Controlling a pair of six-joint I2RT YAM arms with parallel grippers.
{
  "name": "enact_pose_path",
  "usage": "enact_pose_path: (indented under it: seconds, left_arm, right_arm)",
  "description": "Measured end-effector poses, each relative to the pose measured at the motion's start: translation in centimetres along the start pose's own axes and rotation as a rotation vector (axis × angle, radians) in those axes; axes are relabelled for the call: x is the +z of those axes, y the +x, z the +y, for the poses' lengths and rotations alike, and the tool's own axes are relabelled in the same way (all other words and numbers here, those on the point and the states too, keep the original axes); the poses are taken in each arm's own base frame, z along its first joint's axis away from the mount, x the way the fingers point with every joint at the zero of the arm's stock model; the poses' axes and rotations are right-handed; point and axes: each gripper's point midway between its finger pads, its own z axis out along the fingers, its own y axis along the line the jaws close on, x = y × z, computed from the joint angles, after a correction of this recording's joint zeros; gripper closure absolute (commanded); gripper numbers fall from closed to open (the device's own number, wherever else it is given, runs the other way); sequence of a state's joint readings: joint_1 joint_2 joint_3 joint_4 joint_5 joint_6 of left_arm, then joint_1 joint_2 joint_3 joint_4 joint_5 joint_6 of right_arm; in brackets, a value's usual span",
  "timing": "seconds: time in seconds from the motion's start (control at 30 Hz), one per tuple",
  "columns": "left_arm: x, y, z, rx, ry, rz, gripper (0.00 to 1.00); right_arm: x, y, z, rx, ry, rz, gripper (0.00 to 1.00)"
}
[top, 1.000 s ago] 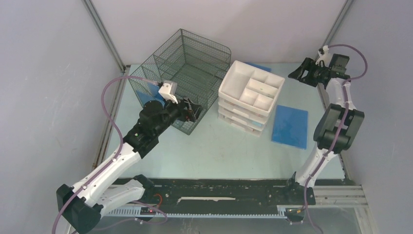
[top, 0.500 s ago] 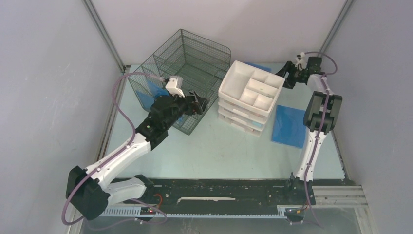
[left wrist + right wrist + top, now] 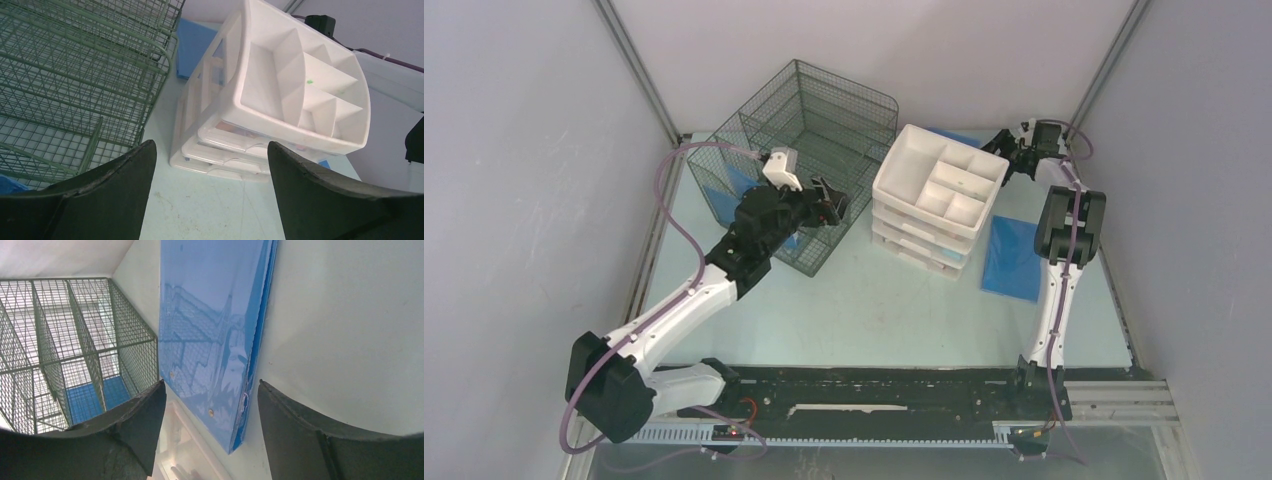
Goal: Organize the desk
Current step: Pick up the folder from the corner of the board.
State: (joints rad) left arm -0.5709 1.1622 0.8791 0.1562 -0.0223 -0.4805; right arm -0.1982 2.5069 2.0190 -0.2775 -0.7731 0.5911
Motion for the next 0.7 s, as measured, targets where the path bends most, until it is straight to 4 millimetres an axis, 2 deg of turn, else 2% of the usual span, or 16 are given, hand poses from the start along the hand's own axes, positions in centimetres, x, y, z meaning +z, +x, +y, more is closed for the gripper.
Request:
enact_pose_path:
  seconds: [0.17, 0.33, 0.4, 0.47, 0.53, 0.7]
  left_arm:
    - [0.0, -0.3, 0.5, -0.002, -0.012, -0.006, 0.12]
    - [0.0, -0.4, 0.7, -0.003, -0.016, -0.010, 0.12]
    - [-0.1, -0.6, 0.7, -0.003, -0.014, -0.013, 0.12]
    - [-0.3, -0.7, 0.7, -0.004, -0.013, -0.020, 0.12]
    - [-0.5, -0.7, 0.7, -0.004, -0.012, -0.023, 0.12]
    - [-1.0, -0.6, 1.0, -0.004, -0.016, -0.027, 0.12]
  right_arm:
    - [0.6, -0.1, 0.0, 0.014, 0.003, -0.014, 0.24]
    - [2.1, 1.1, 0.4, 0.027, -0.007, 0.020, 0.23]
    - [2.5, 1.5, 0.9, 0.023, -0.012, 0.028, 0.25]
    - [2.8, 2.0, 1.2, 0.034, -0.019, 0.041, 0.36]
    - [3.1, 2.3, 1.3, 0.051, -0.030, 0.053, 0.54]
    - [3.8, 2.9, 0.8, 0.113, -0.057, 0.076, 0.83]
